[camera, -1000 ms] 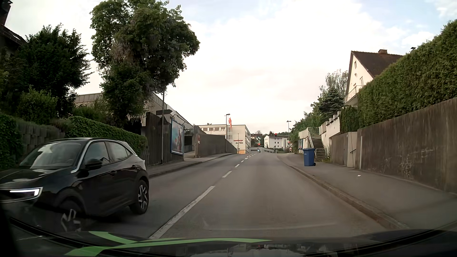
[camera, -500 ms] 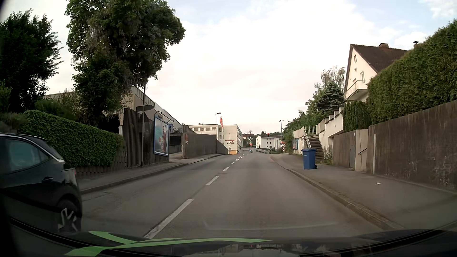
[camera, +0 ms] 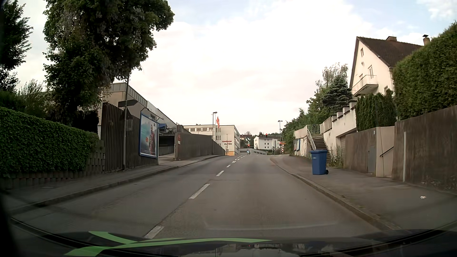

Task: Follow the waypoints while adhering to traffic rules and regulations

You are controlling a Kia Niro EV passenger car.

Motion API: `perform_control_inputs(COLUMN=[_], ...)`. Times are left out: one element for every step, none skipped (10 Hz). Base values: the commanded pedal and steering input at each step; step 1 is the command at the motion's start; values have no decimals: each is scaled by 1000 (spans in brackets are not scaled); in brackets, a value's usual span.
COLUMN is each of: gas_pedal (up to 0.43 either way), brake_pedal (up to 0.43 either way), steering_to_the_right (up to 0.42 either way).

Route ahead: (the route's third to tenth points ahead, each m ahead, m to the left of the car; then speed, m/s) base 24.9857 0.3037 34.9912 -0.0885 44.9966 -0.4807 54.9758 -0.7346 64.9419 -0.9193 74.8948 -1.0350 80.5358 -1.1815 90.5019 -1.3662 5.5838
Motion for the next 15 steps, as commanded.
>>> perform_control_inputs(gas_pedal=[260,287,287,287,287,287,287,287,287,280,260,260,260,260,260], brake_pedal=[0,0,0,0,0,0,0,0,0,0,0,0,0,0,0], steering_to_the_right=[13,14,14,12,8,7,6,6,6,6,6,6,6,4,3])
